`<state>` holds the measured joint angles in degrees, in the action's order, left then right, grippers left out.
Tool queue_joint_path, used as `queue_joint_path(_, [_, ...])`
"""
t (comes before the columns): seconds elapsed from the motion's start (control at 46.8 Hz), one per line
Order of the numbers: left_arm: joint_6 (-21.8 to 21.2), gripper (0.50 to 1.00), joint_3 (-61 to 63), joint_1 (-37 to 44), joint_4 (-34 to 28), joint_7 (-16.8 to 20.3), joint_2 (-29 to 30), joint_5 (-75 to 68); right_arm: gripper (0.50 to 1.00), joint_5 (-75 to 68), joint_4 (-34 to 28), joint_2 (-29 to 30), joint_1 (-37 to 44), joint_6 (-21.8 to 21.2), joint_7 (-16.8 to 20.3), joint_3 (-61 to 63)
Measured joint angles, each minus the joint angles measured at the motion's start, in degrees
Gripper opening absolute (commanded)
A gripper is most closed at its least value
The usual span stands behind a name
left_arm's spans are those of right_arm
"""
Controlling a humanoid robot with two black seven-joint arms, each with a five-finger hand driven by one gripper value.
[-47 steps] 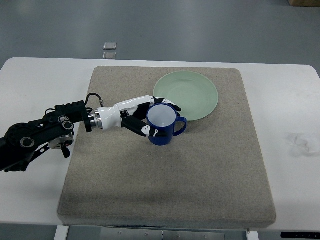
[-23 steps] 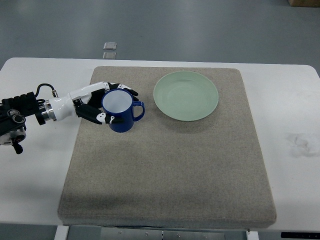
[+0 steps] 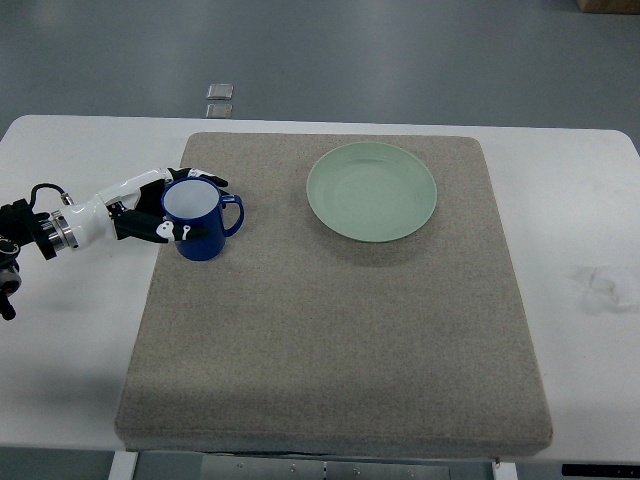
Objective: Place cup left of plate with left hand
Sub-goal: 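Set the mug down and open the left hand fingers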
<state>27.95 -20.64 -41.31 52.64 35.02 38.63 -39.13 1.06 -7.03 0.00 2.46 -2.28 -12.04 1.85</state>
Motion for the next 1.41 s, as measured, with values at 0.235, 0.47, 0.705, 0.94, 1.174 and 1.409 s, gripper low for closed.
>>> queue_joint_path(0.235, [-0.1, 0.758, -0.1, 1.0, -3.0, 0.0, -1.2, 0.1, 0.932, 0.0, 0.0, 0.0, 0.0, 0.0, 0.0, 0.0])
queue_joint_path(0.47, [-0.2, 0.761, -0.2, 1.1, -2.7, 0.0, -2.4, 0.7, 0.932, 0.0, 0.0, 0.0, 0.0, 0.0, 0.0, 0.0])
queue_joint_path(0.705, [-0.9, 0.765, -0.3, 1.1, -2.9, 0.0, -3.8, 0.9, 0.932, 0.0, 0.0, 0.0, 0.0, 0.0, 0.0, 0.0])
queue_joint_path(0.94, [-2.0, 0.902, -0.5, 1.1, -2.9, 0.0, -4.0, 1.0, 0.932, 0.0, 0.0, 0.0, 0.0, 0.0, 0.0, 0.0])
queue_joint_path(1.174, [-3.2, 0.990, -0.5, 1.1, -2.9, 0.0, -3.9, 1.0, 0.932, 0.0, 0.0, 0.0, 0.0, 0.0, 0.0, 0.0])
queue_joint_path(1.409, [-3.2, 0.994, -0.5, 1.1, -2.5, 0.0, -3.5, 2.5, 0.932, 0.0, 0.0, 0.0, 0.0, 0.0, 0.0, 0.0])
